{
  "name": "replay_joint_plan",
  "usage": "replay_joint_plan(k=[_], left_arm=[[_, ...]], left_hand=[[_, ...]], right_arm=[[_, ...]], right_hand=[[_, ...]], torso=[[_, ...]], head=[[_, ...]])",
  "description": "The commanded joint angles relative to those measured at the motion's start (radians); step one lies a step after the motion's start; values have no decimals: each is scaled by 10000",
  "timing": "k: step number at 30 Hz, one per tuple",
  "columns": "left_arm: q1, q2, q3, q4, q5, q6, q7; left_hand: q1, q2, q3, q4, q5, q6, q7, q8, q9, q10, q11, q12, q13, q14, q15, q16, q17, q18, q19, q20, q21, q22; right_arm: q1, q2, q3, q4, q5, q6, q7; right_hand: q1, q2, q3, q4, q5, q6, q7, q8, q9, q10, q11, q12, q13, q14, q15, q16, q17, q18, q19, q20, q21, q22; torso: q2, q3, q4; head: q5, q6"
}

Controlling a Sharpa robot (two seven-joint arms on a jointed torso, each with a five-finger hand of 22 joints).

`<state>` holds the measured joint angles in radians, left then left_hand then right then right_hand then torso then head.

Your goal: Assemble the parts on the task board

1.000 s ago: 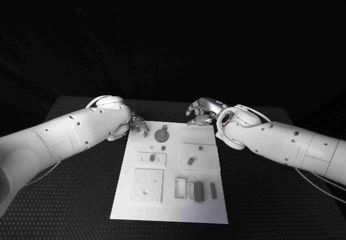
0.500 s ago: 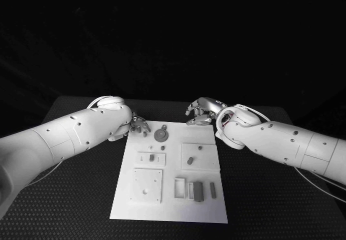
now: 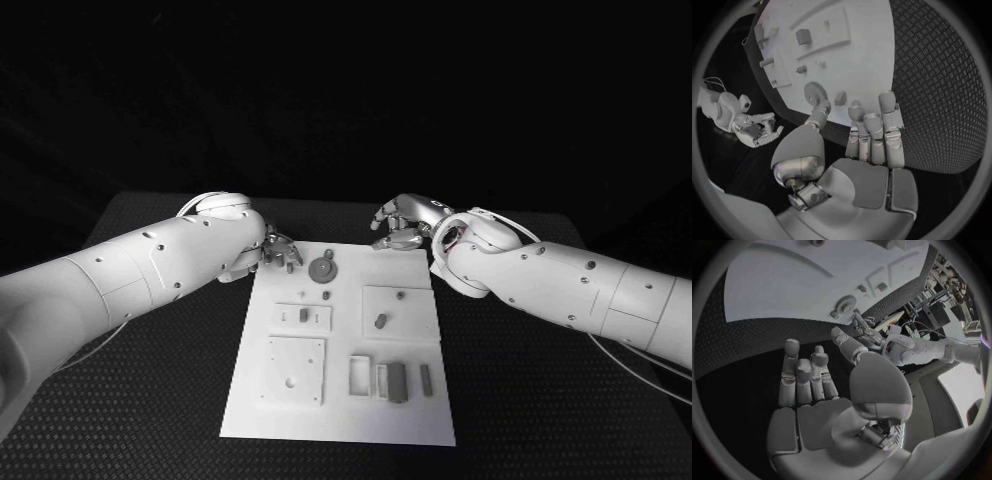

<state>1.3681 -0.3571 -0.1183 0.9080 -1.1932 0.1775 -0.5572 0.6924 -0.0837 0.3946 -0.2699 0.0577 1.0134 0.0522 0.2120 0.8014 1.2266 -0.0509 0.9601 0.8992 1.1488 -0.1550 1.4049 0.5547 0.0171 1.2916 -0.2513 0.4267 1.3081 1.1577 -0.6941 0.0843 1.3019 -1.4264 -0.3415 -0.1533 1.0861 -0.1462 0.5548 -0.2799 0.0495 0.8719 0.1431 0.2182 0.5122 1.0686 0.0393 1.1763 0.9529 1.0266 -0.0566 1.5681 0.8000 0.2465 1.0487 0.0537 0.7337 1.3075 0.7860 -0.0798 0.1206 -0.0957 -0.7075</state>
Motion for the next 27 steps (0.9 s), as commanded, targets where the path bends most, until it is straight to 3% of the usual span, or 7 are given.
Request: replay_joint_plan(k=[1,10,17,21,27], left_arm=[[0,10,3,12,104,248,164],[-20,57,3,-9,113,297,199],[-47,60,3,-21,325,367,220],[-47,43,5,-39,337,332,229],[-47,45,6,-64,367,304,236]], left_hand=[[103,24,-5,-126,-56,-93,174,12,-41,11,64,44,7,23,28,44,-3,183,27,44,-29,190],[234,134,-14,-161,-54,-25,166,49,-99,17,57,64,-2,26,26,60,-4,180,36,49,-16,197],[545,439,-21,-207,-47,18,155,80,-178,40,46,95,-15,46,15,89,-2,179,44,43,13,210],[927,390,-45,-203,-45,17,158,91,-227,35,48,106,-26,41,18,95,-6,173,35,46,34,215],[961,478,-123,-171,-48,58,156,121,-260,48,49,114,-38,50,21,102,-10,160,40,54,45,209]], right_arm=[[-4,2,4,15,-31,46,63],[-4,10,4,11,-31,54,62],[-4,10,4,7,-31,59,63],[-4,2,4,13,-31,60,61],[-4,1,4,14,-31,58,60]], right_hand=[[-97,-16,12,53,-1,-98,141,-42,-16,-41,45,-15,-13,52,-51,-50,-16,153,-30,14,-42,164],[-106,-14,14,58,-1,-97,141,-41,-16,-42,46,-13,-13,52,-51,-49,-16,153,-29,14,-42,165],[-109,-13,16,58,-1,-96,141,-40,-17,-42,46,-12,-14,52,-50,-49,-16,153,-29,14,-42,165],[-110,-12,17,59,-1,-96,141,-40,-17,-42,46,-11,-14,52,-50,-48,-16,153,-28,14,-42,165],[-113,-11,18,60,-1,-95,141,-39,-17,-43,46,-10,-14,52,-50,-48,-16,153,-28,13,-41,166]], torso=[[8,-6,-7],[-4,-4,3],[0,-6,-6],[4,-6,-7],[-4,-3,4]], head=[[-3,-9],[-10,-36],[-8,-42],[-11,-44],[-20,-54]])
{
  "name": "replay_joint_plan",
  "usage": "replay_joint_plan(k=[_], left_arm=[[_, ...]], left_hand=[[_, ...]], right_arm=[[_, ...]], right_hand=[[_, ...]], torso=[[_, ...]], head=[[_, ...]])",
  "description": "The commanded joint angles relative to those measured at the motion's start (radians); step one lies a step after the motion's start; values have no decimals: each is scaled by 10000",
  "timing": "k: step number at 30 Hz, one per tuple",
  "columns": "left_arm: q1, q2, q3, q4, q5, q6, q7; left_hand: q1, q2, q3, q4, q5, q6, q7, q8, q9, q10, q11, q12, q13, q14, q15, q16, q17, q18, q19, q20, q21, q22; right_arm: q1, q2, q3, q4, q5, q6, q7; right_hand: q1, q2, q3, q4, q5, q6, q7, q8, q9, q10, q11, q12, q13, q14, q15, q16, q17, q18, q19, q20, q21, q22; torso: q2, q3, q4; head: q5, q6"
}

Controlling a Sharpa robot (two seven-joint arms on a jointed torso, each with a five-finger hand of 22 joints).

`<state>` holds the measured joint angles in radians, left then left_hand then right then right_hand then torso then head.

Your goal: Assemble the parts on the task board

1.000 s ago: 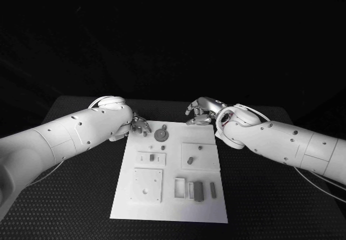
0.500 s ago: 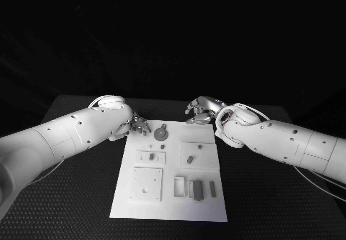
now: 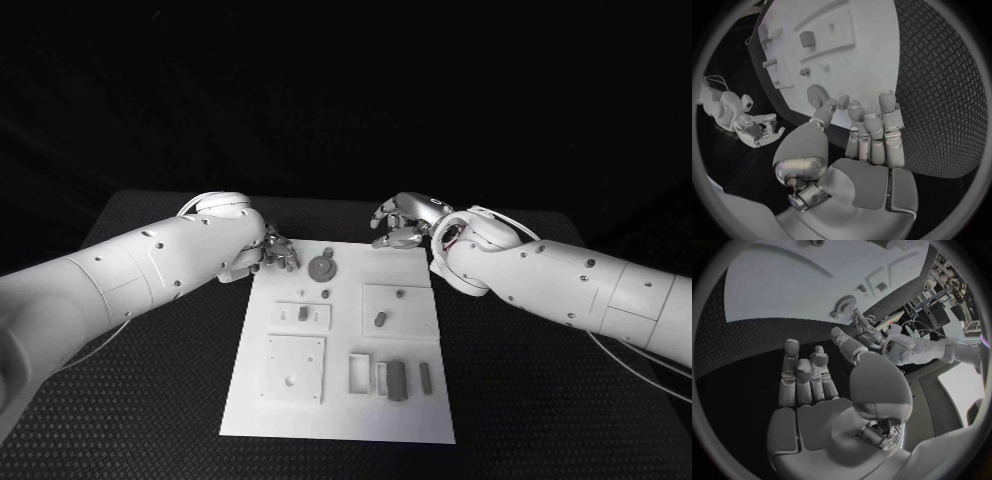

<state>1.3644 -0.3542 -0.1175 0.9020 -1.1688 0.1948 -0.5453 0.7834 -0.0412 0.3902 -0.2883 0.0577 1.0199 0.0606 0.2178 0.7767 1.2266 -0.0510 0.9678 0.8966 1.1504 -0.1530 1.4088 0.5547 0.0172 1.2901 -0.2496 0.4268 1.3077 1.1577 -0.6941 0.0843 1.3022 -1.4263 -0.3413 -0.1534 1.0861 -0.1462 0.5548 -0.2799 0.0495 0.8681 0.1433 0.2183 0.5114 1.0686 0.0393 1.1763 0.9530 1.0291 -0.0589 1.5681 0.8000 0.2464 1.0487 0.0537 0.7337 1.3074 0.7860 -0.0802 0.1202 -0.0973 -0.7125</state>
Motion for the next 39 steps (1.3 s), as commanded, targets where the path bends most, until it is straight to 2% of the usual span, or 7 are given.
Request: replay_joint_plan(k=[1,12,13,15,22,33,39], left_arm=[[-10,19,-2,-5,126,130,121],[-10,28,1,-42,600,-31,120],[-10,26,1,-51,645,-30,123],[-10,14,2,-61,738,-18,124],[-10,-2,4,-82,844,-48,153],[-10,-86,12,-52,1102,-146,252],[-10,-271,22,68,1636,-294,243]], left_hand=[[52,74,-97,16,-47,12,69,75,-18,52,46,39,-16,38,-1,64,-11,157,56,36,46,211],[403,386,-174,-11,-52,158,20,182,-108,170,2,66,-71,119,-38,105,-20,163,97,2,103,219],[557,262,11,87,-91,188,16,205,-122,205,-8,61,-89,140,-43,106,-26,164,132,-3,119,208],[675,225,278,207,-88,205,12,224,-144,246,0,56,-111,167,-43,109,-34,153,165,2,133,201],[1027,420,720,181,-92,302,-10,305,-159,310,-26,62,-137,213,-57,127,-40,147,200,-6,172,211],[1395,967,1218,118,-93,716,-125,588,-98,413,-129,58,-183,281,-118,157,-47,97,234,-2,261,227],[1377,1061,1266,113,-94,777,-154,637,-94,453,-157,58,-198,313,-144,170,-49,82,247,-6,293,227]], right_arm=[[-4,2,4,11,-33,56,60],[-4,9,4,-1,-33,60,65],[-4,9,4,-2,-33,60,65],[-4,8,4,-4,-32,62,65],[-4,9,4,-6,-32,61,64],[-4,4,4,0,-32,65,65],[-4,-18,4,3,-31,67,65]], right_hand=[[-114,-11,18,60,-1,-58,139,-39,-9,-43,46,-10,-15,28,-27,-48,-16,154,-28,13,-42,167],[-120,-11,20,62,-2,-57,139,-39,-10,-43,46,-8,-15,28,-27,-47,-17,154,-27,13,-42,167],[-120,-11,21,62,-2,-56,139,-38,-10,-43,46,-8,-15,28,-27,-47,-17,154,-27,13,-42,167],[-121,-11,21,63,-2,-56,139,-38,-10,-43,46,-8,-15,28,-26,-46,-17,154,-27,13,-42,167],[-126,-12,21,64,-2,-56,139,-38,-10,-44,46,-7,-16,28,-26,-46,-17,154,-26,13,-41,168],[-129,-14,24,64,-1,-56,139,-38,-11,-44,46,-5,-16,28,-26,-45,-17,154,-26,12,-42,168],[-131,-13,26,64,-1,-57,139,-37,-12,-45,46,-4,-16,28,-26,-45,-17,154,-26,12,-42,169]], torso=[[-6,1,8],[-2,0,-1],[-4,1,1],[-6,2,3],[-4,2,-2],[-8,4,8],[-14,0,13]], head=[[-4,-8],[1,-20],[2,-22],[1,-25],[1,-27],[10,-33],[14,-38]])
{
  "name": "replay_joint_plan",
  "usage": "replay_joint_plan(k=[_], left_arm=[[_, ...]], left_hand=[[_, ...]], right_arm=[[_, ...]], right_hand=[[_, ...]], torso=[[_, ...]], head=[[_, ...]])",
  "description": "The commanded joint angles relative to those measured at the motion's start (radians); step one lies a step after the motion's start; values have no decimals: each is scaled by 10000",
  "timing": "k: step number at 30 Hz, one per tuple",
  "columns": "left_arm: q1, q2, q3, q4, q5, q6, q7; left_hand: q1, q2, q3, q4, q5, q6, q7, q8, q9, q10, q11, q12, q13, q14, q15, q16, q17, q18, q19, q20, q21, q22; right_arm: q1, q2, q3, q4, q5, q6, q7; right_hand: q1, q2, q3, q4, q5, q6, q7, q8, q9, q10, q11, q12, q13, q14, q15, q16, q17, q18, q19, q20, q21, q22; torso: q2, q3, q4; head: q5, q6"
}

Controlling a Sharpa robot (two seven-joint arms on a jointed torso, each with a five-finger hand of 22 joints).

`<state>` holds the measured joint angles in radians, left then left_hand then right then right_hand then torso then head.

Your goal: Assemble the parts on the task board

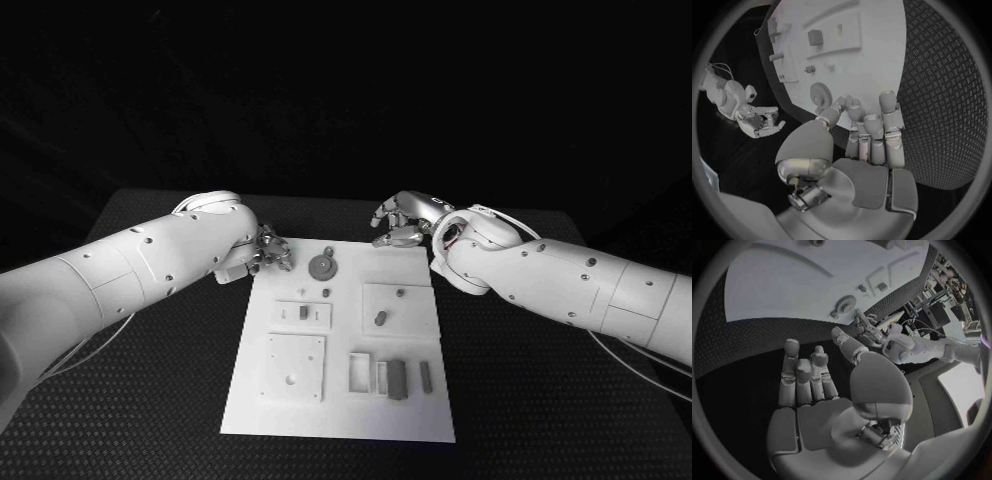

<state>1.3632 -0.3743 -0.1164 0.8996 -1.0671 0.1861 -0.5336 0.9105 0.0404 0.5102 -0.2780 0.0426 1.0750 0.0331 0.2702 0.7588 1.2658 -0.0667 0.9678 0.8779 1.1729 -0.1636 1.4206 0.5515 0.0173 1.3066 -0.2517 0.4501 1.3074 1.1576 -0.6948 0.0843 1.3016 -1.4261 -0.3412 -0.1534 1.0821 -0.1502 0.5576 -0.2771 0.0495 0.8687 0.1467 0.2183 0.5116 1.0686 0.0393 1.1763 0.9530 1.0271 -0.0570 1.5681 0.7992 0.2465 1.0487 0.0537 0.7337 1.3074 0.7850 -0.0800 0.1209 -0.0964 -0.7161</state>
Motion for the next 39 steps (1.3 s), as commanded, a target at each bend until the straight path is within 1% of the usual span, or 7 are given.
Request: replay_joint_plan(k=[1,5,16,22,27,35,39], left_arm=[[3,-123,12,146,738,-212,113],[8,-436,14,495,1459,-213,-4],[17,-1764,9,2360,1905,-774,-159],[12,-2215,-1,3148,1864,-1132,-167],[-12,-2470,-31,3670,1655,-1314,-161],[-77,-2733,-261,4246,1044,-1467,-236],[-105,-2776,-388,4464,729,-1206,-472]], left_hand=[[94,276,73,14,58,245,114,127,87,72,-7,59,-14,97,-44,57,-17,80,90,12,69,231],[23,313,71,18,57,307,89,176,92,102,-32,59,-25,124,-65,67,-19,72,107,1,100,231],[-236,308,62,105,58,571,-23,363,113,180,-137,50,-60,185,-143,83,-33,57,139,-39,171,222],[-391,343,75,197,57,766,-110,508,137,268,-220,57,-81,256,-208,107,-37,54,190,-70,223,219],[-445,347,107,220,62,876,-166,617,156,324,-272,58,-99,307,-249,120,-43,49,226,-88,260,218],[-477,352,127,239,64,910,-191,675,164,356,-299,59,-109,336,-272,125,-48,42,245,-93,278,216],[-507,342,128,256,62,918,-199,699,164,371,-307,59,-114,350,-281,128,-50,34,253,-92,287,215]], right_arm=[[-4,-14,5,12,-33,64,65],[-4,-52,5,34,-33,65,58],[-4,-168,5,91,-26,99,45],[-4,-173,5,84,-23,117,48],[-4,-188,5,90,-22,127,45],[-4,-215,5,112,-17,138,45],[-4,-201,5,105,-7,142,50]], right_hand=[[-91,27,-2,36,-1,-63,105,-38,-13,-45,46,-4,-17,47,-45,-45,-8,153,-26,11,-42,169],[-91,26,-1,36,-1,-63,105,-38,-14,-45,46,-4,-17,47,-45,-45,-8,153,-26,11,-42,169],[-91,23,0,34,-2,-63,105,-38,-14,-46,46,-3,-17,47,-45,-44,-9,153,-27,11,-42,169],[-93,18,0,33,-2,-64,105,-38,-14,-46,46,-3,-17,46,-45,-45,-9,153,-28,11,-43,169],[-94,17,1,32,-1,-64,105,-38,-15,-47,46,-2,-18,45,-45,-45,-9,153,-28,11,-43,170],[-96,13,4,31,-1,-65,106,-38,-16,-49,47,-2,-19,43,-45,-46,-10,153,-30,11,-44,170],[-97,13,7,31,-1,-65,106,-38,-16,-50,47,-2,-19,42,-45,-46,-10,153,-31,10,-45,170]], torso=[[-4,-3,6],[-16,-1,23],[-59,-16,100],[-34,-26,60],[-32,-26,63],[-35,-14,70],[-31,-10,61]], head=[[4,-3],[16,1],[23,-42],[54,-47],[62,-72],[98,-105],[125,-115]])
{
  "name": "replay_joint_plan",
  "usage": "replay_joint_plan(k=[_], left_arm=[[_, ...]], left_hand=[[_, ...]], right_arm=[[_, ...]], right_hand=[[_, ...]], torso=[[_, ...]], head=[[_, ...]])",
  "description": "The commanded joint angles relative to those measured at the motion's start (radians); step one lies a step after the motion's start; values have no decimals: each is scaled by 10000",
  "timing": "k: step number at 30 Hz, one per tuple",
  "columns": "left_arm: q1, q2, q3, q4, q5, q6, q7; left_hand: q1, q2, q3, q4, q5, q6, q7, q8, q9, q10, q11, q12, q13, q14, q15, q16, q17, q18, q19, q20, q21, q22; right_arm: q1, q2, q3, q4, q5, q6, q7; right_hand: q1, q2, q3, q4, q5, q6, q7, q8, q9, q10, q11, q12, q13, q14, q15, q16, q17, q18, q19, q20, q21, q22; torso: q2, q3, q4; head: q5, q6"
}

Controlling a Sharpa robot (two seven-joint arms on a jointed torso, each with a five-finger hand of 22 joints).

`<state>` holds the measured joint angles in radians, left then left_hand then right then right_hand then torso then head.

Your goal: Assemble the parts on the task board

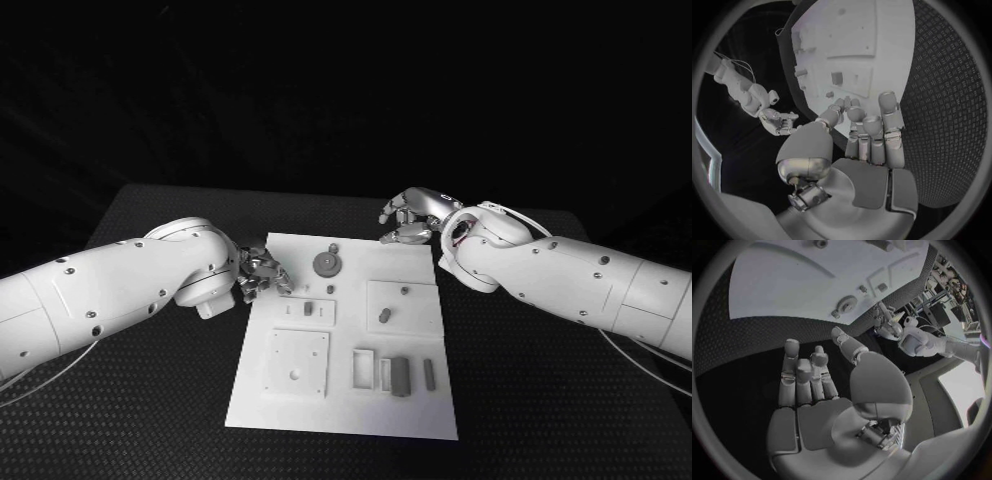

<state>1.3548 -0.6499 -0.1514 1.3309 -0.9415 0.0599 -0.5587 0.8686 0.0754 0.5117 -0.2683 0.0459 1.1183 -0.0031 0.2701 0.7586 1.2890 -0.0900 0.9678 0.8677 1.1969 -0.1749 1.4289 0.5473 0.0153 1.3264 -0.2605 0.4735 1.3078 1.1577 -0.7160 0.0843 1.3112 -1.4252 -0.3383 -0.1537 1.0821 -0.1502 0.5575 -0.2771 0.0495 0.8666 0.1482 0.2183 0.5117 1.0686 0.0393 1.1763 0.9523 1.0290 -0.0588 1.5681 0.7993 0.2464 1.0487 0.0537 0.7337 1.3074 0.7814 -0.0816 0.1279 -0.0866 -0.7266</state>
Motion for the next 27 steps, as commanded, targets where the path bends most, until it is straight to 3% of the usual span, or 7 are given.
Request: replay_joint_plan(k=[1,5,18,27], left_arm=[[-23,-30,-68,196,-600,124,-279],[-25,-49,-175,299,-718,233,-344],[-37,-17,-357,378,-904,484,-474],[-42,14,-404,372,-905,475,-480]], left_hand=[[-104,-16,110,167,27,485,161,708,167,142,-76,59,-14,114,-172,46,-9,46,57,3,57,210],[-106,-15,115,168,28,483,159,713,166,144,-78,58,-16,116,-174,46,-10,42,60,5,60,210],[-188,-41,109,214,23,460,159,743,162,145,-78,46,-26,114,-177,43,-15,2,57,39,72,207],[-213,-48,107,230,23,453,159,753,161,145,-78,44,-28,111,-177,42,-16,-4,54,42,74,206]], right_arm=[[-4,11,5,8,-15,116,54],[-4,1,5,5,-11,117,54],[-4,-2,5,0,-5,121,53],[-4,7,5,-5,-3,119,59]], right_hand=[[-97,13,7,31,-1,-43,91,-37,-17,-51,47,-2,-12,23,-26,-46,-11,154,-31,10,-45,170],[-99,14,9,31,-1,-44,91,-38,-18,-51,47,-2,-12,23,-26,-46,-12,154,-31,10,-45,170],[-103,14,13,32,-1,-45,91,-37,-19,-53,48,-1,-14,21,-26,-46,-12,154,-32,11,-46,171],[-106,14,15,33,-1,-45,91,-37,-19,-54,48,0,-15,20,-26,-46,-13,154,-32,11,-47,171]], torso=[[13,10,-23],[13,11,-23],[16,14,-26],[18,11,-25]], head=[[47,-11],[43,-16],[47,-48],[37,-57]])
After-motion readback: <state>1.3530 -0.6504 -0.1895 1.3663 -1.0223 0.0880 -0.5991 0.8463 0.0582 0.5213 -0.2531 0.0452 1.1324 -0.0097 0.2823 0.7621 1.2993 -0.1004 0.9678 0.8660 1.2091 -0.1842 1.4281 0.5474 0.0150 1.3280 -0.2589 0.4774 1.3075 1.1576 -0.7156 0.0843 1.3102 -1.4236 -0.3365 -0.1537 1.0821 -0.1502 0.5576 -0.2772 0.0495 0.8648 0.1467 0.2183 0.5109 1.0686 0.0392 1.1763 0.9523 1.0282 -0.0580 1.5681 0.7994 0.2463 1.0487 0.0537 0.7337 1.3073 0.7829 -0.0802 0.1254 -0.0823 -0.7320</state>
